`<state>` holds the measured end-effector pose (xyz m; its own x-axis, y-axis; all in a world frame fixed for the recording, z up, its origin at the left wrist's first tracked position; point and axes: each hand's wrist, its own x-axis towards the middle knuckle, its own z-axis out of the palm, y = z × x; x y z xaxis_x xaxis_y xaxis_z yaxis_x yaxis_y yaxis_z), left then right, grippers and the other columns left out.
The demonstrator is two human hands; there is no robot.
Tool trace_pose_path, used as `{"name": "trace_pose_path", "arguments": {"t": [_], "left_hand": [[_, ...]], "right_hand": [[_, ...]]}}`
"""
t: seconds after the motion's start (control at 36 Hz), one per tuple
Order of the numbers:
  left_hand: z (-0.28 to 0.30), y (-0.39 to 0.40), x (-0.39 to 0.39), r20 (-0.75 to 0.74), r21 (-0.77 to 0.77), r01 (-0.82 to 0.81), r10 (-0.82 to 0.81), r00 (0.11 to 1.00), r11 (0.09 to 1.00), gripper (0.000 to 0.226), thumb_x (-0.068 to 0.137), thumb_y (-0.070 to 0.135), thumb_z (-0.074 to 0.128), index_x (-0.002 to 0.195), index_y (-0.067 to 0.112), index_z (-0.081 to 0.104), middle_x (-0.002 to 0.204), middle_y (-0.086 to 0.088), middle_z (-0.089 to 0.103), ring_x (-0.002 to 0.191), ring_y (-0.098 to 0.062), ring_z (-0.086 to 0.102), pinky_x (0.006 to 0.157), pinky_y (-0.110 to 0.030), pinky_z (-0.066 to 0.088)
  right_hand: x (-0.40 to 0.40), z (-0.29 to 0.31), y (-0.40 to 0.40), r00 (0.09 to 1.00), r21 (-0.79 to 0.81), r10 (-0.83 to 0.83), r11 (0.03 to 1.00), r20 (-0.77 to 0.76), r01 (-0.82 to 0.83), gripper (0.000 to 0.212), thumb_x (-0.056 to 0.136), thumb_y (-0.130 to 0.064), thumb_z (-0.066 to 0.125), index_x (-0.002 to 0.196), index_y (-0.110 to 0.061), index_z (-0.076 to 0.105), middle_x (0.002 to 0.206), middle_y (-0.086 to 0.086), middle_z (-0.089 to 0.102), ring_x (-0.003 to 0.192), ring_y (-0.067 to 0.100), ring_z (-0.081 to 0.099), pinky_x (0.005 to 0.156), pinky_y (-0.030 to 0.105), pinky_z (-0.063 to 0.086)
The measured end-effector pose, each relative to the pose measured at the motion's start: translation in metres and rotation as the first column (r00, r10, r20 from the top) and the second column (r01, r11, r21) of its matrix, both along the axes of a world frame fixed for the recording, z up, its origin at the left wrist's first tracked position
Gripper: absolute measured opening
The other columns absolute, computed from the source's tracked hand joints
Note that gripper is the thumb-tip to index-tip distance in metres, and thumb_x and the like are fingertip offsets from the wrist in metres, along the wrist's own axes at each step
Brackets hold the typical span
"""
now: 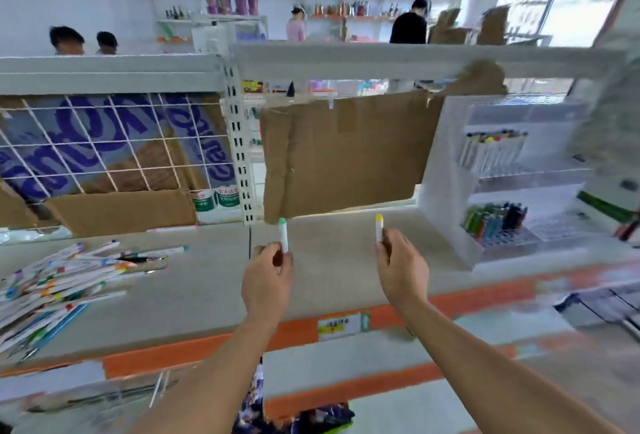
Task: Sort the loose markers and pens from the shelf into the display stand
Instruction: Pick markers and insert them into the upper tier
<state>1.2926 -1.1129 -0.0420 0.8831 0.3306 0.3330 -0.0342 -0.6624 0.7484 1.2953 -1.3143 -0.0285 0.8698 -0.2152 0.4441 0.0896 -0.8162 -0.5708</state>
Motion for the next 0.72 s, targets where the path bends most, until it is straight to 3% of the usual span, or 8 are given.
{"name": "trace_pose_path", "arguments": {"t": [0.11,0.22,0.31,0.47,0.58,0.72], "left_hand": [[0.005,-0.056,0.001,0.036,0.038,0.052,-0.053,0.998,0.998,0.016,0.090,0.019,0.061,0.094,0.004,0.065,0.084,-0.014,0.060,0.064,-0.019,0.044,0.058,-0.027,0.026],[0.010,-0.105,0.003,0.048,0.029,0.098,-0.100,0.994,0.995,0.013,0.089,0.017,0.063,0.085,0.005,0.062,0.077,-0.012,0.058,0.064,-0.025,0.047,0.057,-0.028,0.021],[0.013,-0.138,0.007,0.053,-0.019,0.146,-0.144,0.988,0.989,0.012,0.088,0.015,0.062,0.082,0.006,0.060,0.073,-0.006,0.051,0.070,-0.032,0.053,0.060,-0.030,0.027],[0.027,-0.189,0.034,0.106,-0.024,0.280,-0.276,0.955,0.960,0.010,0.090,0.017,0.060,0.083,0.009,0.059,0.072,-0.002,0.052,0.068,-0.027,0.052,0.059,-0.030,0.028],[0.046,-0.217,0.063,0.210,0.021,0.368,-0.364,0.908,0.930,0.010,0.091,0.016,0.058,0.083,0.011,0.058,0.077,0.000,0.050,0.063,-0.013,0.044,0.057,-0.027,0.021],[0.056,-0.249,0.099,0.272,0.020,0.403,-0.393,0.878,0.915,0.005,0.090,0.010,0.057,0.087,0.010,0.060,0.079,0.000,0.054,0.068,-0.018,0.049,0.060,-0.028,0.029]], "right_hand": [[-0.010,0.003,-0.058,0.997,0.000,-0.072,0.997,0.009,0.072,0.009,0.096,-0.019,0.049,0.088,-0.014,0.049,0.078,-0.005,0.050,0.069,0.023,0.049,0.053,0.032,0.027],[-0.016,0.004,-0.108,0.996,0.038,-0.088,0.996,0.033,0.086,0.011,0.097,-0.021,0.048,0.087,-0.016,0.047,0.080,-0.001,0.056,0.068,0.026,0.053,0.053,0.033,0.036],[-0.016,0.008,-0.138,0.991,0.045,-0.102,0.994,0.083,0.099,0.014,0.097,-0.018,0.048,0.084,-0.018,0.044,0.080,-0.004,0.051,0.065,0.022,0.047,0.049,0.031,0.029],[-0.005,0.022,-0.184,0.973,0.101,-0.186,0.980,0.139,0.173,0.014,0.097,-0.015,0.047,0.083,-0.014,0.046,0.080,0.001,0.050,0.061,0.024,0.047,0.050,0.035,0.034],[0.018,0.036,-0.209,0.946,0.093,-0.263,0.964,0.190,0.249,0.010,0.097,-0.015,0.048,0.087,-0.014,0.049,0.080,0.000,0.052,0.062,0.026,0.049,0.054,0.033,0.033],[0.044,0.055,-0.231,0.921,0.130,-0.312,0.949,0.233,0.288,0.009,0.098,-0.018,0.047,0.097,-0.009,0.049,0.075,0.000,0.053,0.060,0.025,0.049,0.049,0.029,0.028]]}}
